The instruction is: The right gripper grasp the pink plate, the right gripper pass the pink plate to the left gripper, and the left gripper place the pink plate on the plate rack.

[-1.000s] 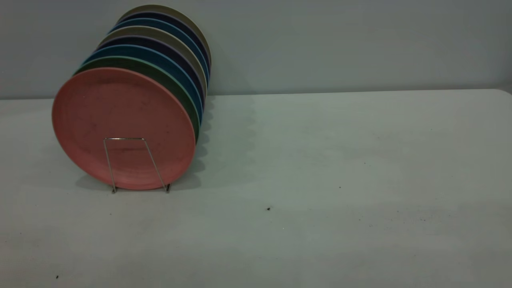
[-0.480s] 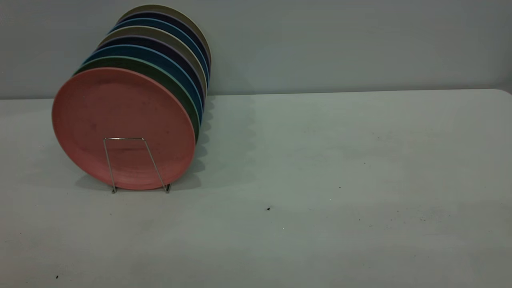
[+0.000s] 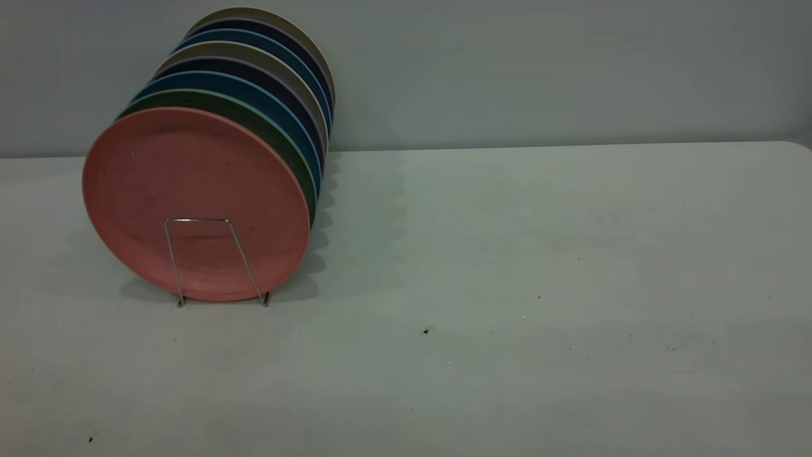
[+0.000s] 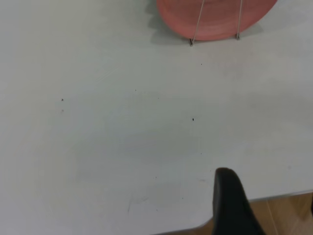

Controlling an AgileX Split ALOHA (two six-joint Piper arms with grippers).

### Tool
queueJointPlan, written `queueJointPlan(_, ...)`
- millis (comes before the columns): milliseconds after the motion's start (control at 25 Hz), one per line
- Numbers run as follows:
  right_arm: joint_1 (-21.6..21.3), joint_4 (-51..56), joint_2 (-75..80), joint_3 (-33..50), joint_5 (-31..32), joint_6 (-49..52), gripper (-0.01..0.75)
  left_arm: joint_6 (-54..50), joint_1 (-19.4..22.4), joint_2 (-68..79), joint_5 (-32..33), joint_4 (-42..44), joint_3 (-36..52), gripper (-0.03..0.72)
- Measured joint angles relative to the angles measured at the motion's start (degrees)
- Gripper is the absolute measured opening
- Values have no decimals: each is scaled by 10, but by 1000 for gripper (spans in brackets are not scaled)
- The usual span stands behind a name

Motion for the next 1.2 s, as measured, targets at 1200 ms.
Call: queueJointPlan(1200, 0, 4, -123, 0, 3, 0, 237, -1, 0, -5, 0, 0, 0, 423)
